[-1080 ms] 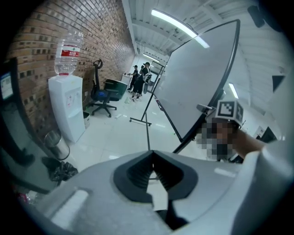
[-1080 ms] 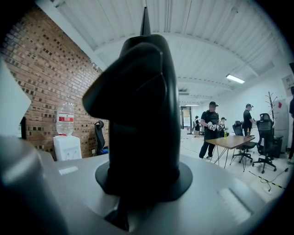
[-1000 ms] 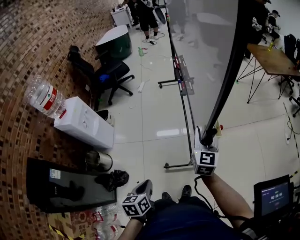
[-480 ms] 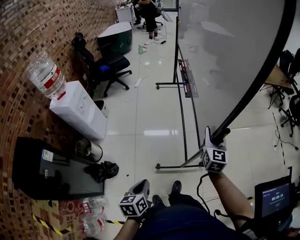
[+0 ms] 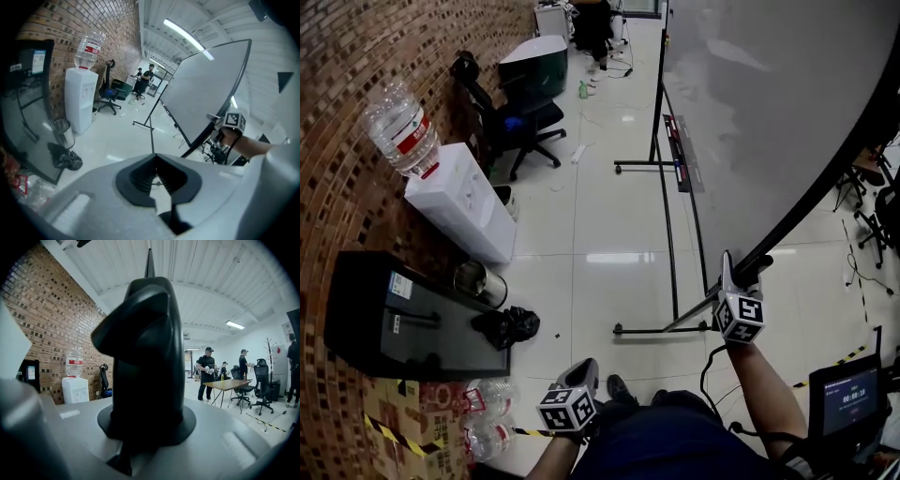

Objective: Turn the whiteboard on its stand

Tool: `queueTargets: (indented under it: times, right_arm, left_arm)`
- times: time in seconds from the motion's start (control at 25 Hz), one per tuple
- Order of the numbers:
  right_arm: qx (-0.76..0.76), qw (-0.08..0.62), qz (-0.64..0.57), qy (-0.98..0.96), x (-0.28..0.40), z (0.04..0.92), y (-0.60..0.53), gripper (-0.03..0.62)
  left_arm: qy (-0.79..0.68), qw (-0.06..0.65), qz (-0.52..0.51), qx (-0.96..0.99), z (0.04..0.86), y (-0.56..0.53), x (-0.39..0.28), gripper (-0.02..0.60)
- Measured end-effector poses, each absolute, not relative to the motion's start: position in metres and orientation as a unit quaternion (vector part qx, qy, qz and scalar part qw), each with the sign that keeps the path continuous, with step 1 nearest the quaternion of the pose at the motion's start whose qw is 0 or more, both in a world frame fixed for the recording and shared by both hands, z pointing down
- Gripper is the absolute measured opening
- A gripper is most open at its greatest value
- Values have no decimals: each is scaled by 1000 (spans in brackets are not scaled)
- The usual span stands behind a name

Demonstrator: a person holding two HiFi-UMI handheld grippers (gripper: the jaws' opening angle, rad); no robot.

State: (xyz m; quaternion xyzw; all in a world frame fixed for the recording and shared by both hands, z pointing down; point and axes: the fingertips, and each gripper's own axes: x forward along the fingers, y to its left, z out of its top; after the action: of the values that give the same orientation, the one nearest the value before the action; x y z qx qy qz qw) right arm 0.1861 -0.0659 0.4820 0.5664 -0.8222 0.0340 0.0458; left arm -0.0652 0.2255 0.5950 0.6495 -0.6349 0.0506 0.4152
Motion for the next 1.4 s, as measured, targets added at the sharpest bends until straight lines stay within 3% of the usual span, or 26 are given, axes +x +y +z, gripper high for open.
queueTargets:
  times: [0.52,0.92,1.4]
  right_arm:
    - [565,38,36,-823,187,476,3,106]
    - [565,38,40,-823,197,486,49,107]
    - [573,24,35,-818,226,479,100,102]
  left_arm:
    - [-646,366,97,663,571,267,21,6]
    - [-648,349,88,671,559,286,24,6]
    - [-596,389,73,699,590,338,4,6]
